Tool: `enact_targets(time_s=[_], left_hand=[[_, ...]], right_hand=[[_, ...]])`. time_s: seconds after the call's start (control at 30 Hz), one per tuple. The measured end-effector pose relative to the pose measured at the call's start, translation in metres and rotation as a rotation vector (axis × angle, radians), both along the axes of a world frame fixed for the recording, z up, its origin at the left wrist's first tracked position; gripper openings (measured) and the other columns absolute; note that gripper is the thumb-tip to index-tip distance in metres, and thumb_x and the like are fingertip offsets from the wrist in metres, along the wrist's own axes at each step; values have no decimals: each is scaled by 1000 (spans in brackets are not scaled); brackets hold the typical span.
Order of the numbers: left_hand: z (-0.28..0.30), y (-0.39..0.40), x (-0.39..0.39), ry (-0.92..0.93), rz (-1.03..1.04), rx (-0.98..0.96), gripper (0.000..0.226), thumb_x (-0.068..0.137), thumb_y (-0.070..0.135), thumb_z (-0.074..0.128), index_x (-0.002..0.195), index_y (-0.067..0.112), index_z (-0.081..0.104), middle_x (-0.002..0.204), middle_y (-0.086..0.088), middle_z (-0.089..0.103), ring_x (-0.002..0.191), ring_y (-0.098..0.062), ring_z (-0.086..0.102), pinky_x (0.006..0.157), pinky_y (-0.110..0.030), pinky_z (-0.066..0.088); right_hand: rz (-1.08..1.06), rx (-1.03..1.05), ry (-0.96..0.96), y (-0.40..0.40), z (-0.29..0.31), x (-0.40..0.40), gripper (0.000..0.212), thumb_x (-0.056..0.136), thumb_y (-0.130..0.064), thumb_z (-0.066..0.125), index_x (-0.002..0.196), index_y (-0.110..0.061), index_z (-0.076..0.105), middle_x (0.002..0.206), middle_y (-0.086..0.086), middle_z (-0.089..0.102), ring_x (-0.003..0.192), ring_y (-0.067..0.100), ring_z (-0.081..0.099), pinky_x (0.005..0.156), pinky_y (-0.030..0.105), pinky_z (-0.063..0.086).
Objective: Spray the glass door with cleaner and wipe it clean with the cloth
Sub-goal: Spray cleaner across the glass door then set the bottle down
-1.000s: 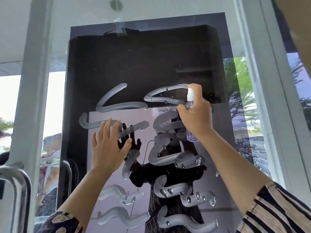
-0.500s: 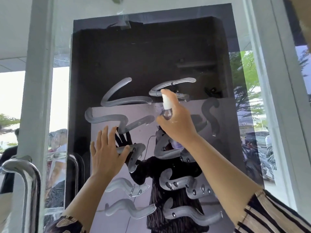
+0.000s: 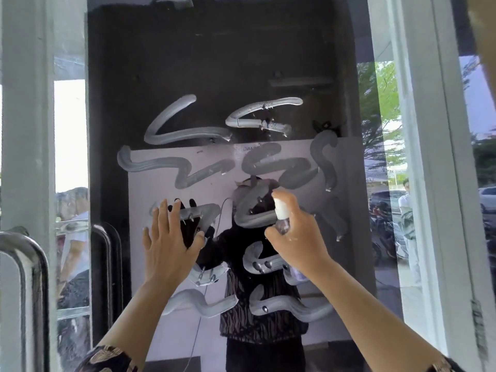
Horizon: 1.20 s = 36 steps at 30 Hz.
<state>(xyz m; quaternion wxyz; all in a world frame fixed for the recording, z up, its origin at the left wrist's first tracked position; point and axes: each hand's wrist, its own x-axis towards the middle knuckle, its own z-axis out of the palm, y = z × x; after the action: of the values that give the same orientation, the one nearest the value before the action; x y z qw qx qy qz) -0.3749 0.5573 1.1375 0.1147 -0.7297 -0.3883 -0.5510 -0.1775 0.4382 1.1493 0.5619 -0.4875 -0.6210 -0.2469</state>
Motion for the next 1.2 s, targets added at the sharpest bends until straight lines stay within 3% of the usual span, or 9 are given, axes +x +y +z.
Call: enact_targets(time_s=[0.1,0.2,0.33,0.53,0.7,0.83,0.93,1.03,1.2], left_hand=[[-12,-2,9,20,-11,-5,76,83,34,60,143,12,19,153,-14,11,141,-29,5,109,-54,10],[-16,-3,16,7,-21,-8,75,82,33,61,143,13,20,153,-14,12,140,-30,6,109,-55,9],[-19,-3,23,18,-24,0,77,82,33,61,144,13,19,153,-14,12,141,-30,5,110,-54,9],[-25,-5,20,0,-28,1,76,82,32,61,143,14,20,153,-14,11,141,-30,5,109,-55,9],[-38,-8,12,23,-28,-11,76,83,32,59,144,14,17,153,-15,9,141,-29,3,110,-54,8],[-51,-7,9,14,-35,-36,77,84,31,60,144,14,16,154,-13,7,141,-28,2,111,-51,6],[-63,-6,8,14,-37,-65,77,83,32,61,144,13,17,153,-13,8,141,-28,2,111,-51,6],[-72,-6,8,12,-31,-86,76,83,33,60,143,10,20,153,-15,9,141,-28,3,110,-54,8],[-81,-7,7,28,-36,-116,74,85,32,59,143,10,18,153,-15,5,141,-28,-1,110,-55,7]], right_hand=[[-45,13,45,-11,-13,16,65,71,-13,58,119,-46,31,64,-21,46,55,0,48,55,21,40],[-127,56,61,-19,-21,28,61,71,-5,59,113,-40,33,50,-10,46,49,7,48,54,25,40],[-149,41,89,-24,-27,33,59,70,-3,59,111,-38,34,47,-7,45,45,8,47,51,24,41],[-164,43,59,-29,-45,31,65,71,-5,63,117,-40,34,52,-19,46,52,4,53,53,17,39],[-241,190,253,-38,-65,48,57,73,1,64,115,-26,38,63,-5,52,49,15,54,48,35,51],[-289,260,394,-45,-77,61,61,71,2,65,114,-32,38,64,-10,50,55,16,52,55,31,47],[-302,230,383,-48,-91,62,58,70,4,65,109,-29,39,59,-6,49,51,18,50,52,30,45],[-285,171,304,-44,-104,53,62,69,5,67,113,-28,39,67,-7,52,51,5,48,48,20,41],[-240,46,135,-36,-125,29,68,63,6,70,113,-28,39,70,-4,59,54,10,51,54,23,44]])
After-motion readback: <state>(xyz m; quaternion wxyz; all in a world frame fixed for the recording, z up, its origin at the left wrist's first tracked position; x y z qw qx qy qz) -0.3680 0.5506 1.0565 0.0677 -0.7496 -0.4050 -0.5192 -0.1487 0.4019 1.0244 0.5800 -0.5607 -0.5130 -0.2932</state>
